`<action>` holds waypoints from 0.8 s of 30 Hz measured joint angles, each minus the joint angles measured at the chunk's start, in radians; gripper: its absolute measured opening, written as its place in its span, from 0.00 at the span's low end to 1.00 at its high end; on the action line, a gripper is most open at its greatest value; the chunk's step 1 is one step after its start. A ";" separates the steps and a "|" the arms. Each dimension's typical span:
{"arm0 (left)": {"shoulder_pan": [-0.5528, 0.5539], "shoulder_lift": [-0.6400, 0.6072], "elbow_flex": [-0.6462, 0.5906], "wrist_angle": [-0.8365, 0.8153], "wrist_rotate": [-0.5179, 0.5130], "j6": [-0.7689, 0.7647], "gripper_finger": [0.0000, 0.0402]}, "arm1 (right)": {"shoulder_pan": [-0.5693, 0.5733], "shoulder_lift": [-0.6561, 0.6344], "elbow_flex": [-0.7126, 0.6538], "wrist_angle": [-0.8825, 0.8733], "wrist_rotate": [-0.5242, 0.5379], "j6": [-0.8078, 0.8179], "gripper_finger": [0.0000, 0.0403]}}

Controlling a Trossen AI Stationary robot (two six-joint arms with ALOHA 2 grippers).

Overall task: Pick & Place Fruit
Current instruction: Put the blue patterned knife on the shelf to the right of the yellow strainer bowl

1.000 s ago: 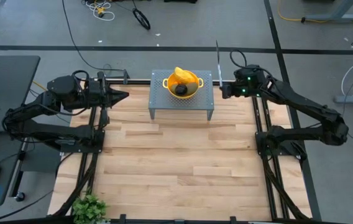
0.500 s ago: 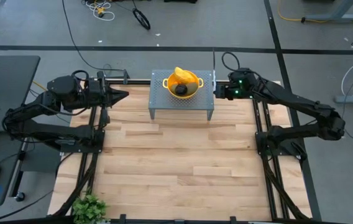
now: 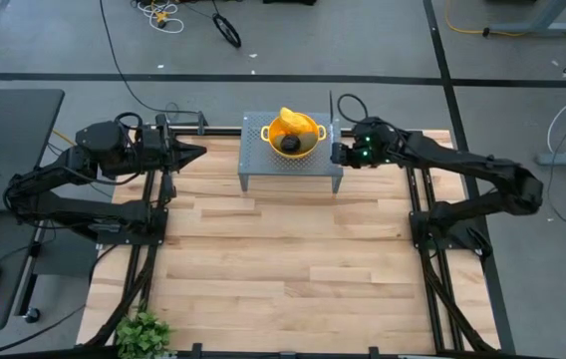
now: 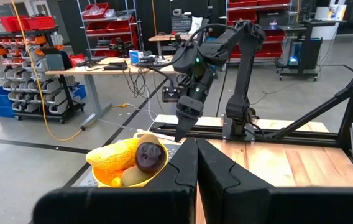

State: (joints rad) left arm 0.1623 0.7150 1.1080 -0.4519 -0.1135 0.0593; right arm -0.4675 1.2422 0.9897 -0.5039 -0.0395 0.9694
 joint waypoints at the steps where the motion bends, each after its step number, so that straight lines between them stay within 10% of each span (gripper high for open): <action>1: 0.000 0.000 0.000 0.000 0.000 0.000 0.01 | 0.001 0.007 0.000 0.004 0.000 0.008 0.15; 24: 0.000 0.000 0.000 -0.003 0.001 0.006 0.01 | 0.012 0.066 0.000 0.022 -0.041 0.116 0.15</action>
State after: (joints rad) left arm 0.1622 0.7149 1.1080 -0.4549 -0.1127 0.0654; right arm -0.4553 1.3086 0.9894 -0.4814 -0.0809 1.0851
